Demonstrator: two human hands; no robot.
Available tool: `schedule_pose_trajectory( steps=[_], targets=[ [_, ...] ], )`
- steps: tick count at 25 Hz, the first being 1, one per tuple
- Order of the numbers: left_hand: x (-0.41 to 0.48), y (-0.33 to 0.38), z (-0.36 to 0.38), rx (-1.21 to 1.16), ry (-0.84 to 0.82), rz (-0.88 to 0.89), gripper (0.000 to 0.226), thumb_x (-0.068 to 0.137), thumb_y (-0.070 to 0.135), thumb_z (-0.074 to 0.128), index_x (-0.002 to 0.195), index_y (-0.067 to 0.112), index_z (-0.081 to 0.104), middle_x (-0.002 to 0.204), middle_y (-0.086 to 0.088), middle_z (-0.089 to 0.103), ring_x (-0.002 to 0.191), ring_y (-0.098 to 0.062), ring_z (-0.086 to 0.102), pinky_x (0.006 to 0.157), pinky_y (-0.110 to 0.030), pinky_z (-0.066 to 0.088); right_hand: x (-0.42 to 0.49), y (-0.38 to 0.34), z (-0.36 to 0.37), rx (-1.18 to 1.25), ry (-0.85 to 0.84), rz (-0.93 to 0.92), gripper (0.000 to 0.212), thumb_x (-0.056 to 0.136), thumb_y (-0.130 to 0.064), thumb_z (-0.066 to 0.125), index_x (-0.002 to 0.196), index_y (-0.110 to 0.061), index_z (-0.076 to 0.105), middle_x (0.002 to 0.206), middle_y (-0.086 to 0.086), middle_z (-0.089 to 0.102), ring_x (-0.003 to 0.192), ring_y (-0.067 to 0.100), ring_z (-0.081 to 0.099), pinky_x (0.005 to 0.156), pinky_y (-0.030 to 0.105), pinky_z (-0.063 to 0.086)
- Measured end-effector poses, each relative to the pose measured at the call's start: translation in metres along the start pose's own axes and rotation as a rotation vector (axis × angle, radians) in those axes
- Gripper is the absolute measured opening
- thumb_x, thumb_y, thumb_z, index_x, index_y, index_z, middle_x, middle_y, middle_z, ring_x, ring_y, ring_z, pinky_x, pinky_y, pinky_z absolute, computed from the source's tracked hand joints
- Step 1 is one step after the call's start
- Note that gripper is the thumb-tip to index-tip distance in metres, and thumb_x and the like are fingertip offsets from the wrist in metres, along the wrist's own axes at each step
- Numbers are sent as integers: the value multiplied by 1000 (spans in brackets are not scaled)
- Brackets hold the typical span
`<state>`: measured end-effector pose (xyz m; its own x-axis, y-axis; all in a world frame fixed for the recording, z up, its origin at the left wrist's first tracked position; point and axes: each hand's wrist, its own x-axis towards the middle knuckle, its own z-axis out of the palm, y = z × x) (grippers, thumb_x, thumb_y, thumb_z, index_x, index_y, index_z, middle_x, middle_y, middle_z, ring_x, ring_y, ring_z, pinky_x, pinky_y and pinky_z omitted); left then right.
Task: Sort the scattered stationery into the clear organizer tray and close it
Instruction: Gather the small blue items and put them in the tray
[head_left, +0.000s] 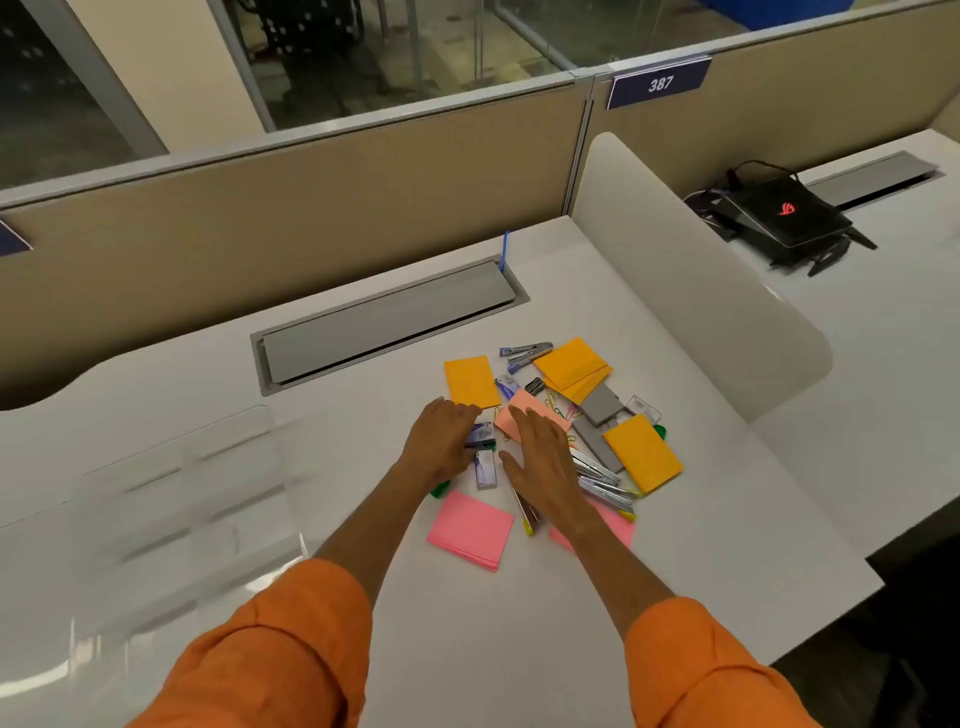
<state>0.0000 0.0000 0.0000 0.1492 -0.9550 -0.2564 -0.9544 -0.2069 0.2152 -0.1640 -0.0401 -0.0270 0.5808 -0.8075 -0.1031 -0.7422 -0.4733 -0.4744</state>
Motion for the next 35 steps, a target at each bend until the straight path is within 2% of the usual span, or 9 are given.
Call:
schedule_pose_trajectory(
  steps=[8,11,14,19,27,32,35],
  targets=[
    [9,-1,10,4,112,45,45,88,35,64,128,15,58,123,-7,65,111,-25,56,100,-32,38,4,1,5,94,64,2,61,89,-28,62,143,-12,38,145,11,45,136,29,39,114,41,28],
    [9,-4,10,-88,175,31,39,87,35,64,119,14,63,113,-9,69,102,-27,60,94,-33,40,2,-1,8,129,93,-3,59,87,-25,66,140,-11,43,141,10,49,132,28,43,111,38,32],
    [9,-9,4,-209,225,9,41,85,29,68,121,11,63,113,-11,69,101,-31,62,90,-38,47,-3,-6,9,139,115,-17,60,83,-25,71,136,-14,46,132,7,55,124,24,48,104,32,34],
    [4,-14,-7,-267,269,-100,30,88,24,64,114,11,65,106,-12,68,92,-28,62,78,-35,51,-8,-14,15,38,8,-40,69,77,-42,72,135,-18,43,127,3,56,118,23,48,96,30,30],
    [-14,-26,-10,-391,320,-243,29,84,29,69,106,10,65,101,-10,68,86,-24,63,70,-34,52,-10,-25,11,-70,-87,23,82,72,-49,76,137,-17,38,131,4,52,119,24,46,93,33,31],
    [-15,-27,-7,-574,311,-349,42,81,28,74,118,14,60,112,-8,67,91,-19,62,71,-23,48,-12,-27,11,-49,-68,-10,69,78,-46,70,133,-18,41,125,4,56,113,22,49,87,30,27],
    [-14,-23,-7,-692,316,-383,54,82,28,73,131,15,53,119,-10,66,96,-25,65,83,-33,55,-14,-24,9,8,-29,-13,70,75,-49,72,131,-19,44,122,1,58,112,21,51,83,28,22]
  ],
)
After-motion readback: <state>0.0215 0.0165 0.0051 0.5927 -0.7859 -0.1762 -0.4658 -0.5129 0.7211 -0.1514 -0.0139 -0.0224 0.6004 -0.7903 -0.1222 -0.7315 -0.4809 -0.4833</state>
